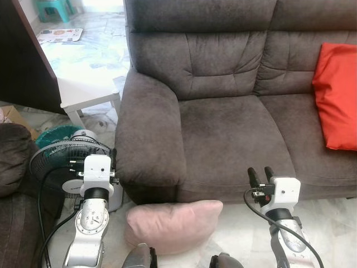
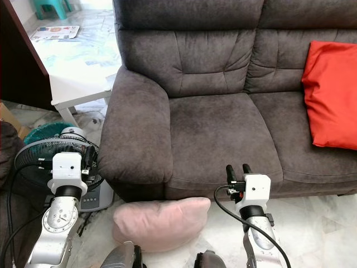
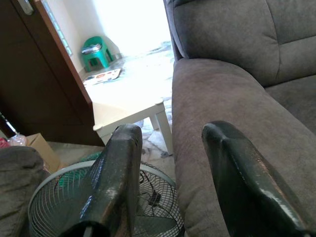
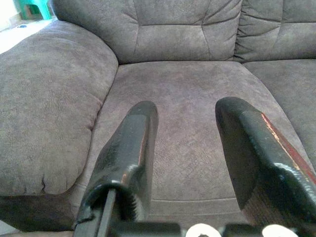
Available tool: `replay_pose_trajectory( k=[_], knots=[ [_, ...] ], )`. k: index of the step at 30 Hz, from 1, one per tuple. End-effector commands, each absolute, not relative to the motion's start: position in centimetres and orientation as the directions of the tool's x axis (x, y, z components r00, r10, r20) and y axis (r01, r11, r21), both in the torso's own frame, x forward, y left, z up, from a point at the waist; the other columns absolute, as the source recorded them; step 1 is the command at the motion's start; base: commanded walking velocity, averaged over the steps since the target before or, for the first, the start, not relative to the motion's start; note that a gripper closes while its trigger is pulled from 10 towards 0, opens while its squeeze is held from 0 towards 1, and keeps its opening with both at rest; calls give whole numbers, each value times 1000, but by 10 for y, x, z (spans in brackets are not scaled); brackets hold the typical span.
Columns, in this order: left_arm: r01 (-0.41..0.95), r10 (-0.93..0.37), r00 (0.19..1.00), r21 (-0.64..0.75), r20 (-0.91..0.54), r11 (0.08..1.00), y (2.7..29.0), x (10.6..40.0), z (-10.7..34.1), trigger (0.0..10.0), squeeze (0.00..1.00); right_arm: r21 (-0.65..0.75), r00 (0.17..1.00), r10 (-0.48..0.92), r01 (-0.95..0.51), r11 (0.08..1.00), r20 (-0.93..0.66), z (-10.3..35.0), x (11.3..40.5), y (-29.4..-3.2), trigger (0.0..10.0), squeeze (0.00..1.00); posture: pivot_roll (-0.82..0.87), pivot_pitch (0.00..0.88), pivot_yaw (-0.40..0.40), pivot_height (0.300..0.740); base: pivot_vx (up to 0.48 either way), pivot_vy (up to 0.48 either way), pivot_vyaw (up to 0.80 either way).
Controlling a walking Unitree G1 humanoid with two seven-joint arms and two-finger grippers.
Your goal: Move the pillow to the sofa from floor
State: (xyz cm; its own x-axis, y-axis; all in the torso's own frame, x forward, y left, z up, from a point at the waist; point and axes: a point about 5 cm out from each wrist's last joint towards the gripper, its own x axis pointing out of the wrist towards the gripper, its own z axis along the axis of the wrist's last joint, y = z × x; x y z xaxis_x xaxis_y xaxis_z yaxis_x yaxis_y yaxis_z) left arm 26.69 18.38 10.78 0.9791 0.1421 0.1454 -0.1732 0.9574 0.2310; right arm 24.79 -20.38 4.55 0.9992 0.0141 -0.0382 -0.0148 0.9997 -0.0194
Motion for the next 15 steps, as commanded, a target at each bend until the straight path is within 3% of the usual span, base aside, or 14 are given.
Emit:
replay_pose_trajectory(
  k=[1,6,15],
  knots=[
    [-170,140,980,227,142,959,183,266,106,10000,0,-15,999,7,-7,1000,-38,47,250,-207,10000,0,120,70,-25,675,0,0,0],
    [-175,146,979,227,141,958,184,266,106,10000,0,-18,999,16,-17,1000,-44,47,250,-206,10000,0,124,70,-28,667,0,0,0],
    [-188,163,978,215,131,958,186,266,105,10000,0,-23,998,28,-29,999,-48,46,250,-205,10000,0,119,69,-26,613,0,0,0]
  ],
)
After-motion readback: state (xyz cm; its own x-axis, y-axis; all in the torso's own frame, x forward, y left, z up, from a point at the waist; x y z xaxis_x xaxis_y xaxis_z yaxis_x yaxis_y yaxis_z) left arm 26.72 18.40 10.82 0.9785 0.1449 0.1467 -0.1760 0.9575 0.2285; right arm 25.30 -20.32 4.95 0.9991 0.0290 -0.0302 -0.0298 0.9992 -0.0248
